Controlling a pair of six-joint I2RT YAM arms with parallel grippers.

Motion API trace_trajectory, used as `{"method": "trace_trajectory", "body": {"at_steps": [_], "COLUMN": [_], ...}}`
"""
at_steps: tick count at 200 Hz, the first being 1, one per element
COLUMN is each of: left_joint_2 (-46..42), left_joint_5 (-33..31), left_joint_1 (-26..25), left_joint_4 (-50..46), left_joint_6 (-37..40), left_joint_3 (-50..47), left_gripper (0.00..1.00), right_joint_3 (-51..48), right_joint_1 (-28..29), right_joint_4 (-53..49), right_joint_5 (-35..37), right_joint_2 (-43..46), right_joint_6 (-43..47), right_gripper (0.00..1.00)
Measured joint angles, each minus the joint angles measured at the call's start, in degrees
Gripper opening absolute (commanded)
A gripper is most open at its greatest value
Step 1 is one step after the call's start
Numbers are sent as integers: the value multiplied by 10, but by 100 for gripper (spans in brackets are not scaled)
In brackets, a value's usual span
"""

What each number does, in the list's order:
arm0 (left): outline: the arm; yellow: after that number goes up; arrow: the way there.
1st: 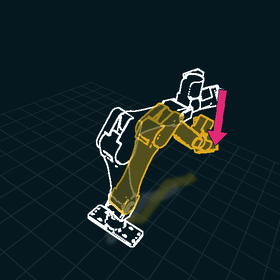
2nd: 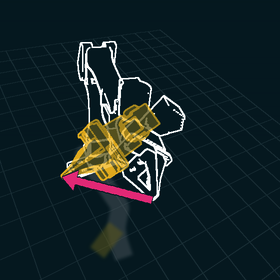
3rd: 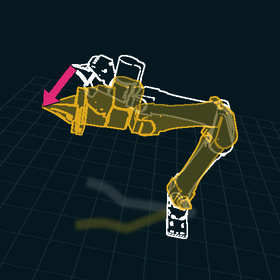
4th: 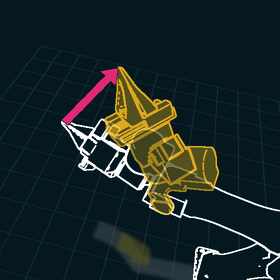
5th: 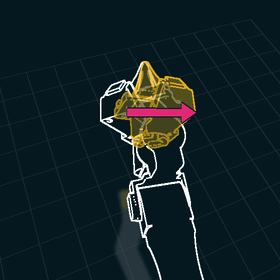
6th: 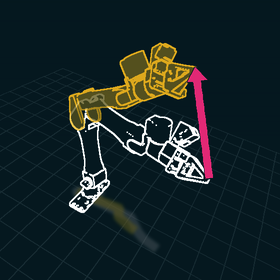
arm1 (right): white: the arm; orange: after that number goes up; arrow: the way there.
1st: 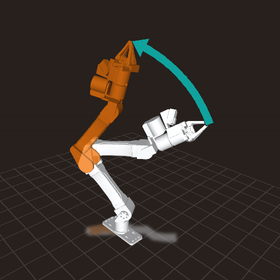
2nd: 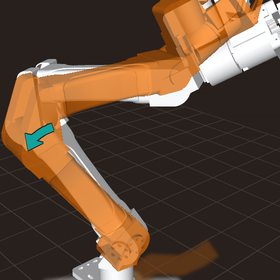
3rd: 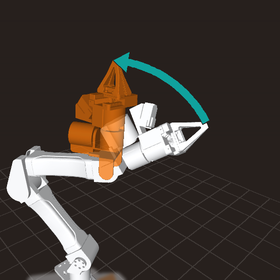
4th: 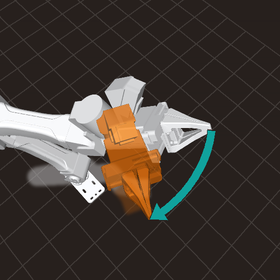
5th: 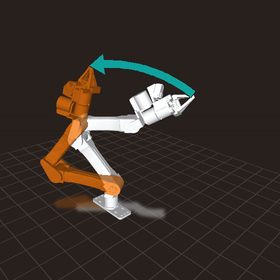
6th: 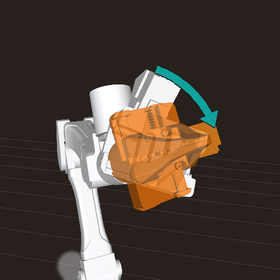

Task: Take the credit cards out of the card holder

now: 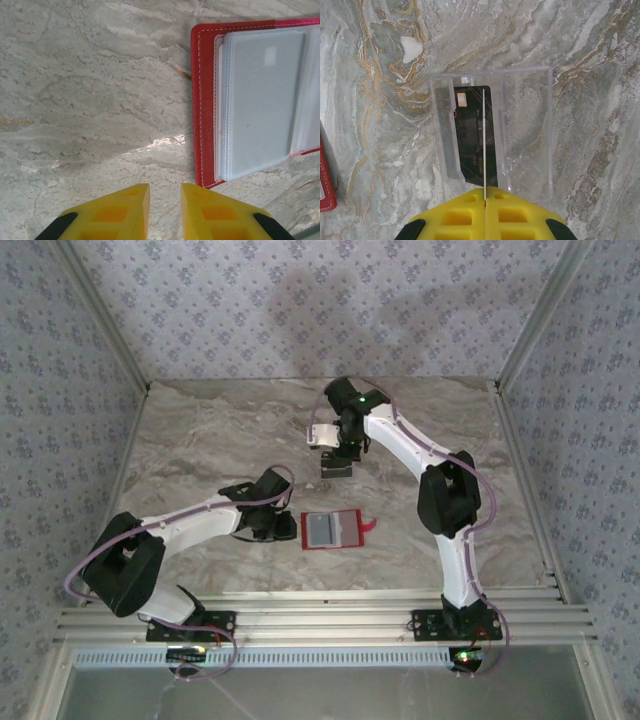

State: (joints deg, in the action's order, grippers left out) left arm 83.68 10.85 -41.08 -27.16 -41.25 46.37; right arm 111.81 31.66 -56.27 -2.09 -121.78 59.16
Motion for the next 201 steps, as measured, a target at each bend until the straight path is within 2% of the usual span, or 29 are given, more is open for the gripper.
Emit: {"method": "trace_trajectory", "body": {"at_steps": [201], "left_joint_2": [-8], "left_joint_5": [3], "left_joint_1": [18], "left_joint_4": [-1], "left_joint_6": [3], "left_joint_3": [-2], "left_gripper": [25], "right_joint_3": [6], "right_joint_1": [1], "right_joint_4": [-25], "right_joint_5": [-2], "right_joint_2": [-62], "right_joint_6": [-6], "right_gripper": [0]}}
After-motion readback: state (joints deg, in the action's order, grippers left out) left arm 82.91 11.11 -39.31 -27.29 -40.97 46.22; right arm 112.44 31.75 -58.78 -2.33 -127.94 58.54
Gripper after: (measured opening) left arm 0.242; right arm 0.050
